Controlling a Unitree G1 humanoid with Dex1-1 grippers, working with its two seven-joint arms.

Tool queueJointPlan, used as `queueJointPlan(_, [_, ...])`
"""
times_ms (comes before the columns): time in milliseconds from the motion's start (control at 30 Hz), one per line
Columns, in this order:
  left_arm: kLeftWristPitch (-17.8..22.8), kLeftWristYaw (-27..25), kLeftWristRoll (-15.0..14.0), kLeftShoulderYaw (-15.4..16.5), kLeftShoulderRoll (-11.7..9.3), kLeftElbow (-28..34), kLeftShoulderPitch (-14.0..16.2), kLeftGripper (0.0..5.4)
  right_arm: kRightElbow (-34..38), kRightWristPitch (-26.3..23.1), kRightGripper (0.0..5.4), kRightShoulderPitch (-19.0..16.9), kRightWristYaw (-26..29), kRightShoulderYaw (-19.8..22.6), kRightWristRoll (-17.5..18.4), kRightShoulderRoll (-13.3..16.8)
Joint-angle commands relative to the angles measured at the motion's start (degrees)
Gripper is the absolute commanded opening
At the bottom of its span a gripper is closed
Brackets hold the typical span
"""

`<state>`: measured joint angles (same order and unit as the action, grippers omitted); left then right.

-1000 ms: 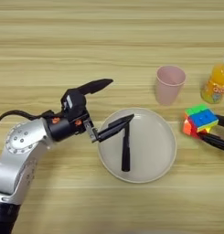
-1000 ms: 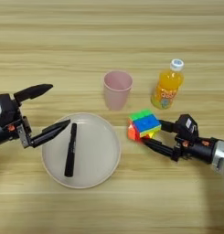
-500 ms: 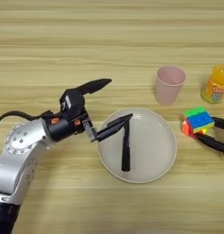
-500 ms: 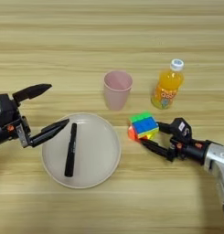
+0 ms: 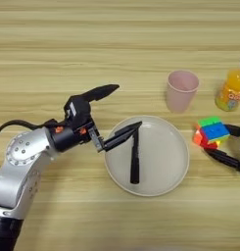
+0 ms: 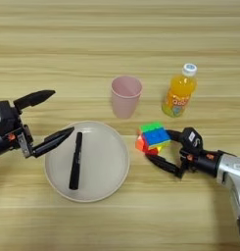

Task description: Move the objects on the table

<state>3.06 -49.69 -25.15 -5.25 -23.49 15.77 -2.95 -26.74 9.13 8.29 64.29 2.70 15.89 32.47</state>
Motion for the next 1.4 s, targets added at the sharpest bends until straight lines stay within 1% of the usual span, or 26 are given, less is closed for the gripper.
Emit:
queueJointPlan(33, [-0.58,-0.22,0.60,-0.15,-0.05,-0.34,-0.61,5.40,0.90,-0.67,5.24,0.72,1.14,0.73,0.79,1.14])
queueJointPlan(100, [-0.58,-0.29,0.66,-0.20,-0.03,-0.44,-0.69,5.40,1.03,-0.37,5.38,0.46,2.00,0.73,0.94,1.49])
queueJointPlan(267, [-0.57,-0.39,0.68,-0.26,-0.01,-0.51,-0.79,5.40,2.69,-0.71,5.38,-0.76,3.68,1.13,1.77,2.29])
queueJointPlan(567, [-0.81,-0.70,0.78,-0.28,0.13,-1.18,-1.33,5.40,4.60,-1.41,5.38,-1.57,4.72,2.45,2.92,2.97])
queueJointPlan(667, [-1.04,-0.66,0.87,-0.36,0.29,-1.50,-1.43,5.40,6.02,-2.18,5.38,-1.25,4.71,3.88,4.58,2.84])
queueJointPlan(767, [-1.38,-0.50,0.94,-0.42,0.50,-1.91,-1.49,5.40,8.08,-3.64,5.38,-0.48,4.17,5.97,7.23,2.82])
queueJointPlan(833, [-1.69,-0.40,1.06,-0.57,0.72,-2.21,-1.46,5.40,9.64,-4.65,5.38,0.28,2.79,7.63,9.02,2.36])
queueJointPlan(900, [-1.91,-0.34,1.16,-0.71,0.89,-2.43,-1.44,5.40,11.65,-5.10,5.38,0.71,1.10,8.63,9.94,1.89])
queueJointPlan(1000, [-2.17,-0.23,1.24,-0.79,1.11,-2.65,-1.46,5.40,15.04,-5.52,5.38,2.93,-4.84,11.28,11.54,0.08])
queueJointPlan(1133, [-2.54,-0.26,1.29,-0.79,1.37,-2.92,-1.46,5.40,20.00,-6.16,5.38,5.28,-11.50,13.59,12.62,-1.04])
queueJointPlan(1267, [-2.87,-0.29,1.18,-0.76,1.58,-2.97,-1.17,5.40,23.88,-7.28,5.38,7.58,-19.83,14.36,10.95,-2.06])
queueJointPlan(1400, [-3.04,-0.29,1.18,-0.64,1.72,-2.99,-1.00,5.40,27.24,-10.79,5.38,9.07,-27.38,14.03,9.34,-2.15])
